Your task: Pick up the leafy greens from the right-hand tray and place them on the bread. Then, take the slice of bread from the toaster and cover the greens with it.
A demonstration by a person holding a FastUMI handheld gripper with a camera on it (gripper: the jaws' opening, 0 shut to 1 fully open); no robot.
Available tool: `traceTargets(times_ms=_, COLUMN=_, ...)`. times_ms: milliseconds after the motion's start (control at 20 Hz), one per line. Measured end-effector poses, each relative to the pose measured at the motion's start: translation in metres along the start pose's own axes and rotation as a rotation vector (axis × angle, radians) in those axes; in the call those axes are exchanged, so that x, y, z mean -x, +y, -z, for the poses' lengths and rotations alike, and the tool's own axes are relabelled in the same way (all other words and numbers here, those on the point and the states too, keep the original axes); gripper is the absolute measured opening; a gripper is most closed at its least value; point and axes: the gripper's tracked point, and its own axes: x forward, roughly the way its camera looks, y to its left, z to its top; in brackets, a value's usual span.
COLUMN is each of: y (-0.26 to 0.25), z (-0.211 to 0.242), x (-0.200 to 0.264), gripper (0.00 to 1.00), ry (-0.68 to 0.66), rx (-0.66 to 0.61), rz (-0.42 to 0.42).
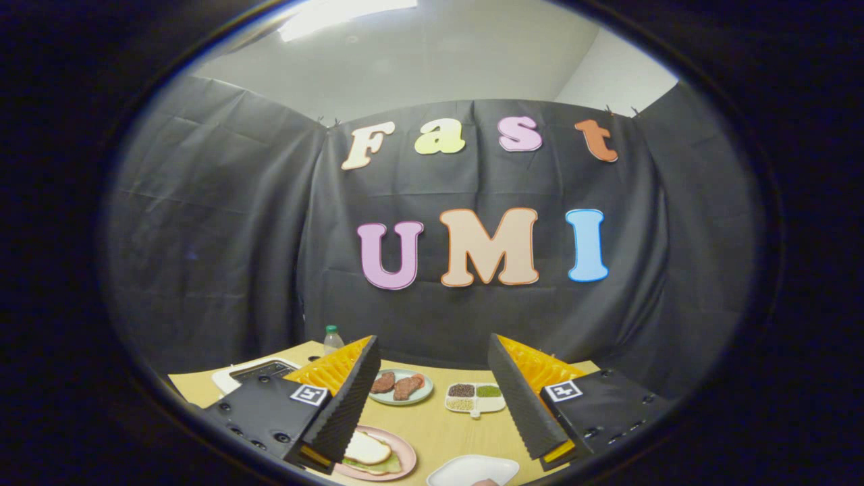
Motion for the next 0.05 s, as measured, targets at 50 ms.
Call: traceTargets(times_ms=50, y=0.0005, z=0.0020, x=0.0007, gripper=1.00, ry=0.006, rx=-0.001, rz=0.000)
